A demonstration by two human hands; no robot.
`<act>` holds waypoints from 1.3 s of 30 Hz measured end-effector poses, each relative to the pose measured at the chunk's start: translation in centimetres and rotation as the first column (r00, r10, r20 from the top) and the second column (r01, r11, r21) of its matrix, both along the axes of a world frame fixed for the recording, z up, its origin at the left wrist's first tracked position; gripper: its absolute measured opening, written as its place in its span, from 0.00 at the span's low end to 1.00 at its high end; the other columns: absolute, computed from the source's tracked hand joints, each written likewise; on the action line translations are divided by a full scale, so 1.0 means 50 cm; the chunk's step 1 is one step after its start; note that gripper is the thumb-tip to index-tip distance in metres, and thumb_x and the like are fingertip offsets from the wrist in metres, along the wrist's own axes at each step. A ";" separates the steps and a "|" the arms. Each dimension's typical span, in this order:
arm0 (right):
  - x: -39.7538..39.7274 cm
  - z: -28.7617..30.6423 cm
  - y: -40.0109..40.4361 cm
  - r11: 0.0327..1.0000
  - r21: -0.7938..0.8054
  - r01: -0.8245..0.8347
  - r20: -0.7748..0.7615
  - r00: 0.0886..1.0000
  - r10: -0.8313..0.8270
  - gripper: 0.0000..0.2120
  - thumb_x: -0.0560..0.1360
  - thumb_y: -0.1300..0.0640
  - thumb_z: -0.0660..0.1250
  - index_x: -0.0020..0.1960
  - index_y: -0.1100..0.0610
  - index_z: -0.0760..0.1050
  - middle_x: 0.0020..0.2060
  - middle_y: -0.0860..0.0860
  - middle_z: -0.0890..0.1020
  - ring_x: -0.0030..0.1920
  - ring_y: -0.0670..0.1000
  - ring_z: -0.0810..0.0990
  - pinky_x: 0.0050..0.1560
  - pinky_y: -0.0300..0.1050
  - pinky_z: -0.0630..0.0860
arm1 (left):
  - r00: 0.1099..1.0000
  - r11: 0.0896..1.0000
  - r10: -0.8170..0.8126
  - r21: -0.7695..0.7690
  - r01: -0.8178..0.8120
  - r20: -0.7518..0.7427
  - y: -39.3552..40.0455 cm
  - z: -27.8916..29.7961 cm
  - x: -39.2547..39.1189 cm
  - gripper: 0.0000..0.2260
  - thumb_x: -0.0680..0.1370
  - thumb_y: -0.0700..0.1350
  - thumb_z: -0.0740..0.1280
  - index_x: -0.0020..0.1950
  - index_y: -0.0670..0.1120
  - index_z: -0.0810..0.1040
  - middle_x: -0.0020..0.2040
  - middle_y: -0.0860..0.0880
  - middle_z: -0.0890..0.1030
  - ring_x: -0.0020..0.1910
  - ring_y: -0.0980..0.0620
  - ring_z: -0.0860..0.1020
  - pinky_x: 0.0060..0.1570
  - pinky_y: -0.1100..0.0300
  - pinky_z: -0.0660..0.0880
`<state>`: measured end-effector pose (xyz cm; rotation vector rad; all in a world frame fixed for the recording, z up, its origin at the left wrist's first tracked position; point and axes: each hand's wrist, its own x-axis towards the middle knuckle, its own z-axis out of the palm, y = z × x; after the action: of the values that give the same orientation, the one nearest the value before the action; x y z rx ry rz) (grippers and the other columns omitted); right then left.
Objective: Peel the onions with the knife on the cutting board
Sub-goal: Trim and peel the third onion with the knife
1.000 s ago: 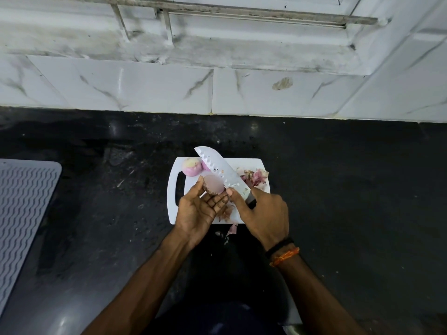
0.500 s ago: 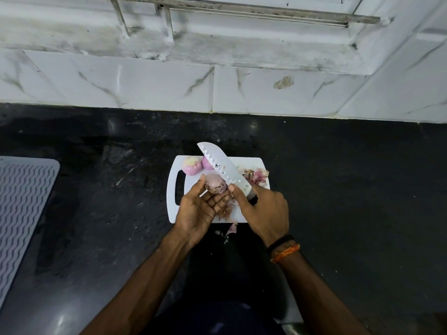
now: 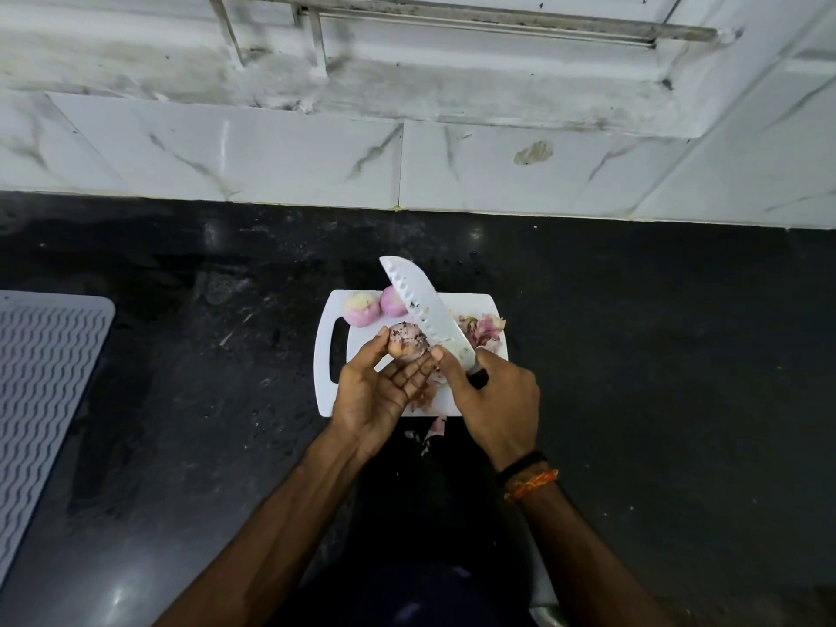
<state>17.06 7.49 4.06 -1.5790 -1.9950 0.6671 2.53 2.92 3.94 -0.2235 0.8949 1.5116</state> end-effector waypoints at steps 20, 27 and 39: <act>0.011 0.003 0.040 0.983 -0.107 0.146 0.176 0.976 -0.125 0.32 0.72 0.24 0.57 0.28 0.51 0.70 0.24 0.48 0.76 0.29 0.50 0.77 0.31 0.44 0.75 | 0.999 0.998 0.008 -0.059 -0.006 0.037 -0.010 -0.024 -0.006 0.19 0.73 0.46 0.70 0.61 0.38 0.78 0.57 0.37 0.80 0.49 0.44 0.81 0.48 0.54 0.80; 0.011 -0.013 0.041 0.977 -0.167 0.131 0.183 0.978 -0.099 0.33 0.62 0.20 0.61 0.38 0.50 0.80 0.28 0.47 0.81 0.32 0.48 0.83 0.34 0.49 0.82 | 0.999 0.999 0.020 -0.031 -0.019 0.045 -0.012 -0.030 -0.014 0.17 0.76 0.42 0.67 0.63 0.38 0.75 0.54 0.36 0.78 0.46 0.43 0.82 0.52 0.53 0.78; 0.006 -0.016 0.050 0.941 -0.326 0.092 0.091 0.994 -0.066 0.23 0.73 0.32 0.60 0.45 0.52 0.79 0.33 0.46 0.82 0.35 0.49 0.82 0.42 0.49 0.80 | 1.000 0.999 0.030 -0.036 -0.029 0.008 -0.010 -0.034 -0.026 0.15 0.76 0.42 0.67 0.62 0.41 0.76 0.55 0.37 0.78 0.49 0.43 0.79 0.51 0.53 0.79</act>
<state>17.36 10.00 3.24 -1.8944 -1.9375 0.9610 1.23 2.44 2.25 -0.2700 0.9158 1.5217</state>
